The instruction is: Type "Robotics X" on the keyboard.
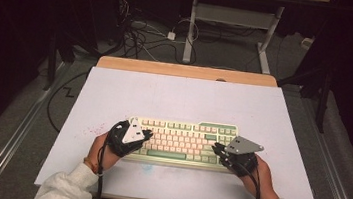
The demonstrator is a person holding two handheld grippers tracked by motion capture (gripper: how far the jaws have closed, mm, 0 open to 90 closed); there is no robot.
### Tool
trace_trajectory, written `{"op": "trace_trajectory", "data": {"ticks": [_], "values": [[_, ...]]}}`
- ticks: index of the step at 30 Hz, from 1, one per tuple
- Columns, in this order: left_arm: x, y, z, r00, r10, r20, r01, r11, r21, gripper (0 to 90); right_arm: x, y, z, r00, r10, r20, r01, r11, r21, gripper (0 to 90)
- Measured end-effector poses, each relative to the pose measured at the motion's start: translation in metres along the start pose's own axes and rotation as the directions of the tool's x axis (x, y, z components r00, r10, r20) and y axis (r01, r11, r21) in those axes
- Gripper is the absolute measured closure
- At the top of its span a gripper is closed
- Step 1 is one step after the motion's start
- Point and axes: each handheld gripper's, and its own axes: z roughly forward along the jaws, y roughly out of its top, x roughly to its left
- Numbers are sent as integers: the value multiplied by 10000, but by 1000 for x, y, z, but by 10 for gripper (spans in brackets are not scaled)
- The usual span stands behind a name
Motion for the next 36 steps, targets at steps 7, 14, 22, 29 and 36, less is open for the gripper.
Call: {"op": "trace_trajectory", "data": {"ticks": [7,14,22,29,36], "values": [[0,1,-1,9995,8,-304,-12,9999,-143,657,1,2,-4,10000,-37,83,40,9993,-372,668],[1,1,-1,9996,11,-298,-18,9997,-245,483,4,5,-6,9999,-9,145,20,9973,-733,469],[-3,0,1,9973,-177,-719,154,9993,-330,242,8,6,-3,9988,-60,479,94,9975,-699,263],[-7,-1,5,9978,-48,-658,28,9995,-303,185,8,6,-3,9966,169,812,-90,9952,-978,191],[-7,1,1,9975,-109,-696,74,9987,-504,185,9,8,-5,9957,114,922,-29,9957,-924,164]]}}
